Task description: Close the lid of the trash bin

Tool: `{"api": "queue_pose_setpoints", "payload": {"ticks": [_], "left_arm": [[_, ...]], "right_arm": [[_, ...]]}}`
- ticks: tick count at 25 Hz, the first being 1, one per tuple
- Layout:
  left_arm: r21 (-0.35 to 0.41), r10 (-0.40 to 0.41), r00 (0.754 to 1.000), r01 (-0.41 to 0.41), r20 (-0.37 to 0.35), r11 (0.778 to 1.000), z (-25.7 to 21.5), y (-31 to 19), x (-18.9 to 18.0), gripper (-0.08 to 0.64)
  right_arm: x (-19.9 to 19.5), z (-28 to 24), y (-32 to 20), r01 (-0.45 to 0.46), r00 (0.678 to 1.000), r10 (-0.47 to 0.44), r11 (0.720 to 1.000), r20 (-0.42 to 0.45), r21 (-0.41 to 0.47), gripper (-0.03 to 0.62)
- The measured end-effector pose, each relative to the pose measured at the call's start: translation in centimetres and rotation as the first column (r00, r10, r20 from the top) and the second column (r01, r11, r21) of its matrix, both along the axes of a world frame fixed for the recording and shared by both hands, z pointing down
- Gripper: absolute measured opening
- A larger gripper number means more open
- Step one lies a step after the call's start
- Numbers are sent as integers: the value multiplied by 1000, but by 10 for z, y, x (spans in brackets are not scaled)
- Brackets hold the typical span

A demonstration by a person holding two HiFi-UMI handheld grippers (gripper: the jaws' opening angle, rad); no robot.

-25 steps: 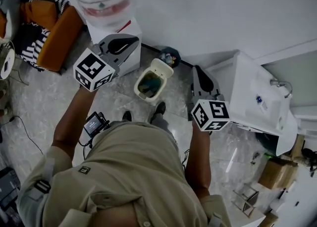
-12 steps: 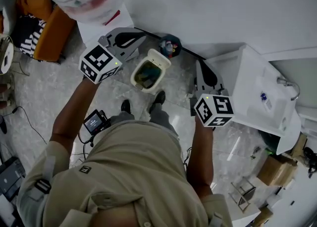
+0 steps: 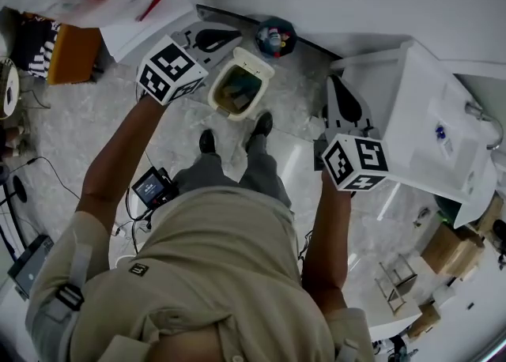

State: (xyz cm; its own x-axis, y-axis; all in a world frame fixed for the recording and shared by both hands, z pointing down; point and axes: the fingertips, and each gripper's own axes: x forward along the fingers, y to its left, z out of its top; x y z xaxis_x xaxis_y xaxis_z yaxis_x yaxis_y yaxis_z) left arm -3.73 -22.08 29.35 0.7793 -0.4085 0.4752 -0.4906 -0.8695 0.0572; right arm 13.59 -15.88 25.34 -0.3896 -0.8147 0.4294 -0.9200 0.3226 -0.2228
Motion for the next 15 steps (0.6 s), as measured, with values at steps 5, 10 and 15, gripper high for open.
{"api": "queue_pose_setpoints", "payload": {"ticks": [5, 10, 15], "left_arm": [[-81, 18, 999, -15, 40, 997, 58, -14, 19, 15], [-159, 43, 996, -29, 83, 987, 119, -24, 34, 15], [-236, 63, 990, -31, 130, 971, 183, -24, 39, 15]], "right_arm": [[19, 37, -5, -26, 1000, 27, 998, 5, -53, 26], [29, 75, -6, -33, 999, 33, 993, 4, -111, 26], [36, 117, 3, -38, 999, 39, 984, 3, -177, 26]]}}
